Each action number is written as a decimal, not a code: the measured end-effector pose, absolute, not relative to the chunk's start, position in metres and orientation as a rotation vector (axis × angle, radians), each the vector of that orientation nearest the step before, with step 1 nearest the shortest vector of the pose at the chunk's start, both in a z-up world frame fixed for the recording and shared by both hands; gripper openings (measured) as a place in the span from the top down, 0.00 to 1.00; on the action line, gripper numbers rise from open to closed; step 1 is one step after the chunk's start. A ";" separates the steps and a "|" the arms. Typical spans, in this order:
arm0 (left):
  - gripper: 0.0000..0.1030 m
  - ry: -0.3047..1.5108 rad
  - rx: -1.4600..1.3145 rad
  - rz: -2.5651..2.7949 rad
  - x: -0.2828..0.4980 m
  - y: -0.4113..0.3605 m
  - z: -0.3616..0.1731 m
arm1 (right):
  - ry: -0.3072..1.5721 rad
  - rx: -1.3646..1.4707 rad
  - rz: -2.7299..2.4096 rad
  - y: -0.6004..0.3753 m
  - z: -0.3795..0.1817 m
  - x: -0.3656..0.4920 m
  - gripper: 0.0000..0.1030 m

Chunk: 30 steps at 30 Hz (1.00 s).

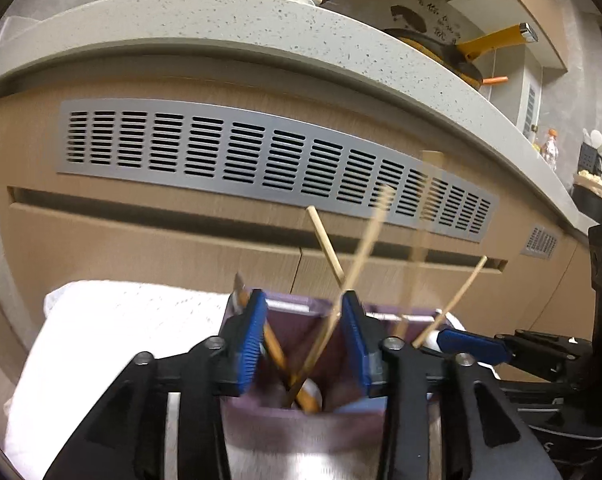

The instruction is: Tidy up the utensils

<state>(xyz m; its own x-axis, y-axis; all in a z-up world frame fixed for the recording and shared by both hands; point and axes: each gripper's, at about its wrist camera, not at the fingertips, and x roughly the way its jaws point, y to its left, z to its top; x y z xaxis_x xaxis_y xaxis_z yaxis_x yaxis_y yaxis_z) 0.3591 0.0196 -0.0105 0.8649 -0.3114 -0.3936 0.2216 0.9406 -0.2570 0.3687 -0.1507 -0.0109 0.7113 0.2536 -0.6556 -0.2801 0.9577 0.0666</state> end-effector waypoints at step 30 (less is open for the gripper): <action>0.00 0.465 0.021 -0.033 0.114 0.008 0.032 | 0.543 0.068 0.082 -0.186 0.028 0.119 0.01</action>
